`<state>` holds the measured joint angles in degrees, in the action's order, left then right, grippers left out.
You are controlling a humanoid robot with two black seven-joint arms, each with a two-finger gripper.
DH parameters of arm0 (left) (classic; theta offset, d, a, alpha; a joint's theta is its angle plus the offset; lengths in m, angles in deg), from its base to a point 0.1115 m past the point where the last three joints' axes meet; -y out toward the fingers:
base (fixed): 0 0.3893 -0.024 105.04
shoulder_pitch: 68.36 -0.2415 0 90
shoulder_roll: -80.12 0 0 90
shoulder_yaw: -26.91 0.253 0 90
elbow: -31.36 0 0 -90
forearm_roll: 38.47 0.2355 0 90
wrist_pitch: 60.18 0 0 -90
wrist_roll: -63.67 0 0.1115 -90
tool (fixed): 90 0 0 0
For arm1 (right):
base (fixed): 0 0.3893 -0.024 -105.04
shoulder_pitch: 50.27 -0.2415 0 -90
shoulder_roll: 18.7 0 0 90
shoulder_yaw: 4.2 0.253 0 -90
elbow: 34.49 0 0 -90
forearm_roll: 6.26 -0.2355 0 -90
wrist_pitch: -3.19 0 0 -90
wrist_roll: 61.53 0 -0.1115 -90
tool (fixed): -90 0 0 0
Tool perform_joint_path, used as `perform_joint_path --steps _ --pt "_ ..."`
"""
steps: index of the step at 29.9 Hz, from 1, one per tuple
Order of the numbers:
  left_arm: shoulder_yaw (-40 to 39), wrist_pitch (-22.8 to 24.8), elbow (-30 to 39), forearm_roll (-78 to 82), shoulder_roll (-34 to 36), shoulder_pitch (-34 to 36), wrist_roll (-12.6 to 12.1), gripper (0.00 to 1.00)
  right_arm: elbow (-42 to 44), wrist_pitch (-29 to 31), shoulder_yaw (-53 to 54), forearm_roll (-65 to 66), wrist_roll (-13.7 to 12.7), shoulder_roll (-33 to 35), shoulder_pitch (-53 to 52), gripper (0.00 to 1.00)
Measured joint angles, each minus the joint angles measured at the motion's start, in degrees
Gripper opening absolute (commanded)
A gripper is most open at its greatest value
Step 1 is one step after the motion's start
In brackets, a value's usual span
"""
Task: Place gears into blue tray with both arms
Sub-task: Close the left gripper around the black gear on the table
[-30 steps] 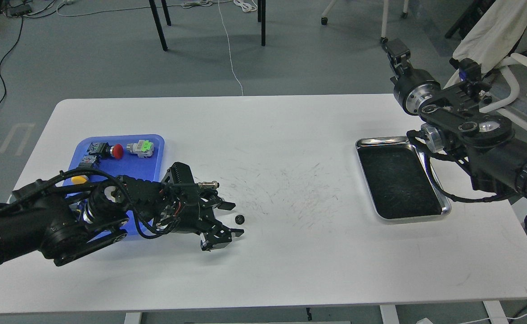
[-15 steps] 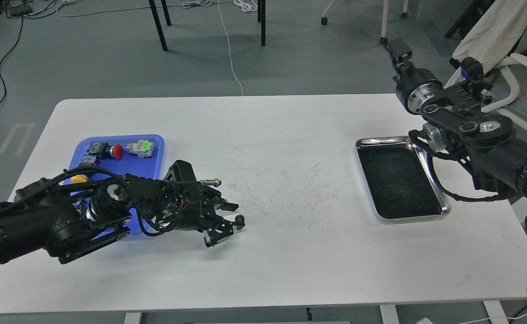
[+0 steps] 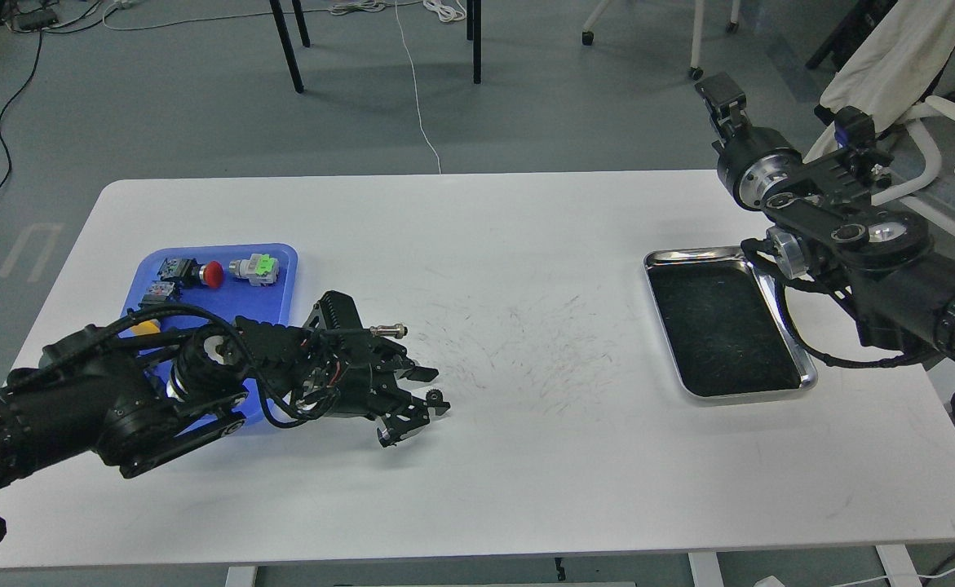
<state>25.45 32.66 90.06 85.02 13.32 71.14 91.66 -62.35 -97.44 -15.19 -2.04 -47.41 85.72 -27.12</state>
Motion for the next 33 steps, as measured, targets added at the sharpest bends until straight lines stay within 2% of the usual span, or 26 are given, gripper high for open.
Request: perform_joint_path --steps 22,25,29,33 --pt "-0.1 -0.8 -2.0 0.0 -1.2 -1.9 0.0 0.34 0.0 -0.1 0.1 1.3 0.1 0.0 1.4 0.94" --pt "-0.1 -0.8 -2.1 0.0 -1.2 -2.0 0.0 0.28 0.0 -0.1 0.0 1.3 0.5 0.0 1.5 0.94" --pt "0.0 -0.8 -2.3 0.0 -1.1 -2.0 0.0 0.26 0.0 -0.1 0.0 1.4 0.6 0.0 1.7 0.94" --pt "0.1 -0.8 -2.3 0.0 -0.8 -2.0 0.0 0.17 0.1 -0.1 0.0 1.4 0.6 -0.1 1.8 0.94"
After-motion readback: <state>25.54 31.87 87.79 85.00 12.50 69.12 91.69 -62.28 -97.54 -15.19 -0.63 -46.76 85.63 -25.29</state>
